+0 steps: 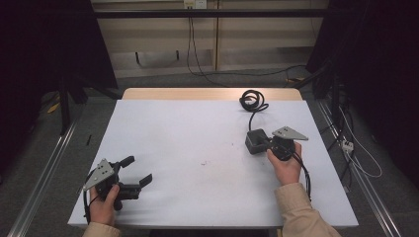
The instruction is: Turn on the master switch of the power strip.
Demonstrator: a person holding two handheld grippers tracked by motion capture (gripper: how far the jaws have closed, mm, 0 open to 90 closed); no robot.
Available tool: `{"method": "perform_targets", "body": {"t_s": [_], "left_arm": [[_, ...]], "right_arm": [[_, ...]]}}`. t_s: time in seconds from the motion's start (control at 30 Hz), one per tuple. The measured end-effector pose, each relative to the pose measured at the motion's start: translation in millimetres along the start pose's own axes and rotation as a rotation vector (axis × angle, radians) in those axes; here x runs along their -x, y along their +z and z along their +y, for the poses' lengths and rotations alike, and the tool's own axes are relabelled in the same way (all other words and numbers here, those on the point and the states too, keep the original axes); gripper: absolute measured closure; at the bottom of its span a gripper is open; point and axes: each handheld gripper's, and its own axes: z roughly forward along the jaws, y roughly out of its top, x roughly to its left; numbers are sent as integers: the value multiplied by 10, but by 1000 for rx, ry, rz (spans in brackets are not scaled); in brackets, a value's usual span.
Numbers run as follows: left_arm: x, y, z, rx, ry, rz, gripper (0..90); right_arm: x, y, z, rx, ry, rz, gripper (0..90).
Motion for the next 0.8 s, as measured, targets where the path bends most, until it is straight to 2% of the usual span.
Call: {"method": "perform_targets", "body": {"t_s": [0.1,0.27,0.43,0.5,0.53,0.57,0.6,0.7,0.8], "left_arm": [[-2,-14,4,4,1,3,23],[-18,-32,-5,1,-2,9,23],[-32,-45,-5,3,-4,15,23],[-30,-41,-1,8,-9,16,23],[-31,-37,0,8,-8,17,23],[-34,-30,-1,6,-7,16,23],[-37,-24,-1,4,-7,14,23],[-31,-22,-3,3,-5,12,23],[-34,-29,-2,3,-6,11,23]], "right_arm": [[-11,10,5,0,-7,-9,900],[14,9,5,1,17,6,900],[15,13,9,13,11,14,900],[28,12,-2,24,29,17,898],[33,9,-3,31,27,18,870],[34,3,0,34,26,11,804],[34,-9,8,45,25,6,797],[27,-39,28,72,37,32,683],[5,-64,32,62,38,48,557]]}}
